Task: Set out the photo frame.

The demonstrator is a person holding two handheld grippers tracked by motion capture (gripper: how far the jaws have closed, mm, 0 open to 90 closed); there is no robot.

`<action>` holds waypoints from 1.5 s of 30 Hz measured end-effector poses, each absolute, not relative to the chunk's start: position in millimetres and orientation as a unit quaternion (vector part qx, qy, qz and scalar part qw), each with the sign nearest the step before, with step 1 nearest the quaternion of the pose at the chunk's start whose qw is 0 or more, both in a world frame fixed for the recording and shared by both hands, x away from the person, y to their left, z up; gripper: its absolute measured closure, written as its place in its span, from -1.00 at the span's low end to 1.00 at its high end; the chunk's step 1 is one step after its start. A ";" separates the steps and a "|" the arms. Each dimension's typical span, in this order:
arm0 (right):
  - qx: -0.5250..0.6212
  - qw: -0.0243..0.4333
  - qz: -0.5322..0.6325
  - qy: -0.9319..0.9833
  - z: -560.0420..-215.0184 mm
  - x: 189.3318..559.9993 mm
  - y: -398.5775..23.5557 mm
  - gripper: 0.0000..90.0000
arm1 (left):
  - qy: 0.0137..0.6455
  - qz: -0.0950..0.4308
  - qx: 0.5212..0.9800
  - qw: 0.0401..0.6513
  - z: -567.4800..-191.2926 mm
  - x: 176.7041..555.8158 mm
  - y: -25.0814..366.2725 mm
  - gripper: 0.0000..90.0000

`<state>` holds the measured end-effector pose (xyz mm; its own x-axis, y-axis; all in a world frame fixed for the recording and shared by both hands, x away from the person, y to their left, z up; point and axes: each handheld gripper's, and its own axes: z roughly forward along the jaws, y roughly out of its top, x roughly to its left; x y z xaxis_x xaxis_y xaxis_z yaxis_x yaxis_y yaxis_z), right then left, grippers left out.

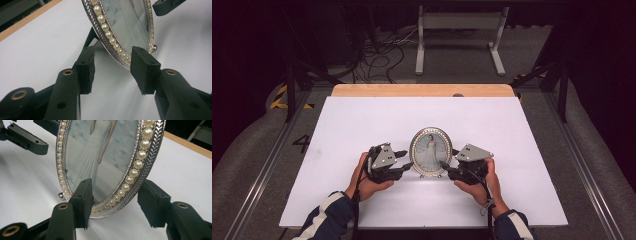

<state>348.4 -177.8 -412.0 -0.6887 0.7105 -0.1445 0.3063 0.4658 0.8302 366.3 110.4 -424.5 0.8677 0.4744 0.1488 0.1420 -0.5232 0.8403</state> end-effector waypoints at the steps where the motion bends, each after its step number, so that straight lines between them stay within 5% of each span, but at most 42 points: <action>1: 0.309 0.245 0.412 0.821 -412.1 348.0 -177.7 0.03 | 0.180 0.184 0.853 0.454 -424.5 366.2 110.4 0.19; 21: 0.321 0.269 0.399 0.816 -411.3 339.9 -188.8 -0.43 | 0.182 0.194 0.865 0.426 -427.1 364.4 113.8 -0.34; 32: 0.312 0.286 0.379 0.823 -413.0 335.1 -193.6 -0.50 | 0.188 0.201 0.866 0.418 -432.0 359.1 118.5 -0.63; 45: 0.316 0.293 0.369 0.823 -417.9 330.4 -205.4 -0.50 | 0.203 0.191 0.863 0.422 -434.1 352.8 137.8 -0.75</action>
